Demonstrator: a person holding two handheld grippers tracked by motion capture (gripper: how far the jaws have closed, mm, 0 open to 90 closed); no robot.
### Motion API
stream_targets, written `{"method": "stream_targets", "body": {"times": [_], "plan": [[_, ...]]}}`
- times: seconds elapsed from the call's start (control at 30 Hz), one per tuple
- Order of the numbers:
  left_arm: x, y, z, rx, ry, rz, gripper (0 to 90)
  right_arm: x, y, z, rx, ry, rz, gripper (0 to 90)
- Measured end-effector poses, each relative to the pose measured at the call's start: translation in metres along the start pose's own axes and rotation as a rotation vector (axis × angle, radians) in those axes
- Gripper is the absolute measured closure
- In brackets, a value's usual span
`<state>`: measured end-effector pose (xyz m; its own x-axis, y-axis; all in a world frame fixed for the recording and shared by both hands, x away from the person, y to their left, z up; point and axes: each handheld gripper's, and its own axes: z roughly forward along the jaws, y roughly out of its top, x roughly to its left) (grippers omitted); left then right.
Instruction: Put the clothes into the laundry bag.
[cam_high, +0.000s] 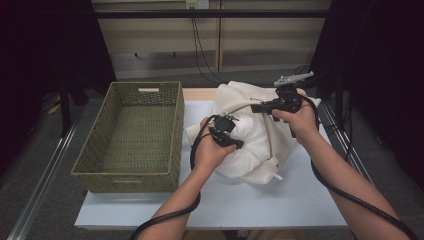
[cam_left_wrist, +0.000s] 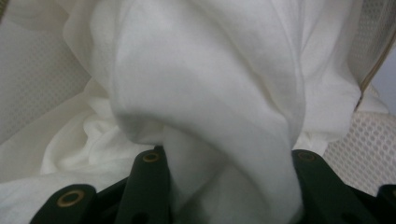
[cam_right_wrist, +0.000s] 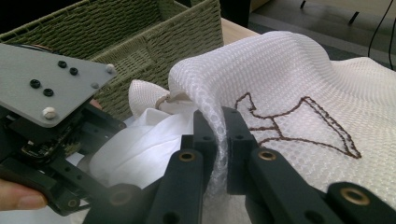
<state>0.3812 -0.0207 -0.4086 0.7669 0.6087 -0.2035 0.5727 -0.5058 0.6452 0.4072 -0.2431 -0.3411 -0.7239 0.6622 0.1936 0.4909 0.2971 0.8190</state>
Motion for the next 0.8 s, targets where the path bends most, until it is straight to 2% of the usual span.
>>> {"method": "stream_targets", "body": {"times": [0.1,0.27,0.37,0.47,0.5,0.67,0.7,0.8], "plan": [[-0.001,0.002,0.003,-0.018,0.01,-0.017,64.2,-0.001,0.0,-0.002,-0.003,-0.001,0.003,86.6],[-0.002,0.005,0.007,-0.033,0.005,-0.014,64.2,-0.001,-0.001,-0.004,-0.008,0.003,0.005,86.6],[-0.006,0.006,0.011,-0.032,-0.026,0.003,64.2,-0.001,0.0,-0.003,-0.012,0.002,0.011,86.6],[-0.007,0.007,0.012,-0.031,-0.034,0.015,64.2,0.0,0.0,-0.002,-0.008,0.007,0.005,86.6],[-0.007,0.008,0.014,-0.043,-0.026,-0.003,64.2,0.0,0.0,-0.002,-0.007,0.007,0.005,86.6],[-0.002,0.009,0.013,-0.056,-0.022,-0.013,64.3,0.001,0.0,-0.003,-0.012,0.011,0.005,86.6],[-0.002,0.011,0.013,-0.077,-0.006,-0.018,64.4,0.001,0.0,-0.004,-0.012,0.011,0.002,86.6],[0.0,0.013,0.011,-0.098,0.007,-0.024,64.5,0.002,0.001,-0.004,-0.015,0.018,0.004,86.6]]}}
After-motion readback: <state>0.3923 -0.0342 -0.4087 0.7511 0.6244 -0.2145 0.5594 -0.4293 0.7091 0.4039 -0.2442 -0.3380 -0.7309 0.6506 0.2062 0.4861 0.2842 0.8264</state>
